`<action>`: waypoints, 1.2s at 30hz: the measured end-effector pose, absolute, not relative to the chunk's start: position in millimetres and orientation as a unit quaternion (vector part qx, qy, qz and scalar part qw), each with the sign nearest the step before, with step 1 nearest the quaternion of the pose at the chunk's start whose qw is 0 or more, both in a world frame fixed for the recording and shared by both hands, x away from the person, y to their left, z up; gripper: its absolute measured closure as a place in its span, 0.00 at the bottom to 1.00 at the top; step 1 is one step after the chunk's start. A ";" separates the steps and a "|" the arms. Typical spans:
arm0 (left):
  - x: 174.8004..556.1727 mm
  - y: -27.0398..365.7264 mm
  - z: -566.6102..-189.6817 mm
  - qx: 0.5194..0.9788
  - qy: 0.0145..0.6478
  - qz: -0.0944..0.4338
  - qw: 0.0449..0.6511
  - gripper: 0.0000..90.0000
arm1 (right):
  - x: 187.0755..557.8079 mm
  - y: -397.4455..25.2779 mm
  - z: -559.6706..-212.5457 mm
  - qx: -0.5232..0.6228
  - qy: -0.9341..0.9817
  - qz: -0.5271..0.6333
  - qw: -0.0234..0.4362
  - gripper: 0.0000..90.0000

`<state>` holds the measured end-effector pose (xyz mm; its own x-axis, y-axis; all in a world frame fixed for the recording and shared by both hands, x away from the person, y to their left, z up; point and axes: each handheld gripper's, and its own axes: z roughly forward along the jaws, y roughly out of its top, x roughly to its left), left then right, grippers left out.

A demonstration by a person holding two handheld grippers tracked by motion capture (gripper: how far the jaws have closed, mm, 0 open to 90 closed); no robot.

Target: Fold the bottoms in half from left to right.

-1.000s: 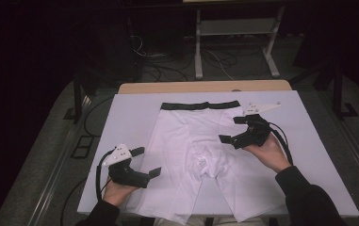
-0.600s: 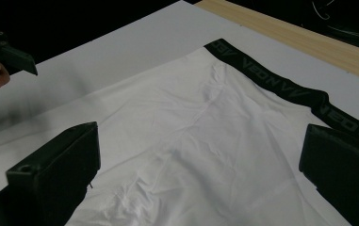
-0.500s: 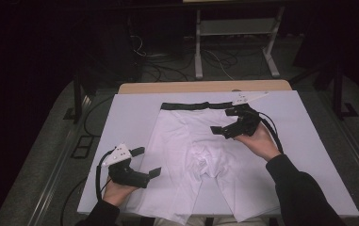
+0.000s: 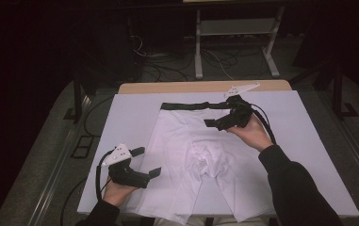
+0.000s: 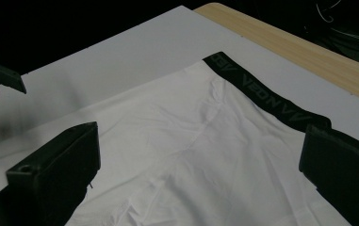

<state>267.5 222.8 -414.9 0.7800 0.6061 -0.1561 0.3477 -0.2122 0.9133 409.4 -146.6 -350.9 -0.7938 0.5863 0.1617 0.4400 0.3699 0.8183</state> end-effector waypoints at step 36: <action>267.6 224.0 -414.6 0.767 0.310 0.115 0.550 0.00 | 459.9 -96.7 -343.4 0.305 0.830 0.462 0.071 0.00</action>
<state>267.6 224.0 -414.6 0.7813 0.6021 -0.1644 0.3487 -0.2026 0.9151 459.9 -96.7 -343.4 -0.8043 0.5715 0.1628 0.4398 0.3882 0.8098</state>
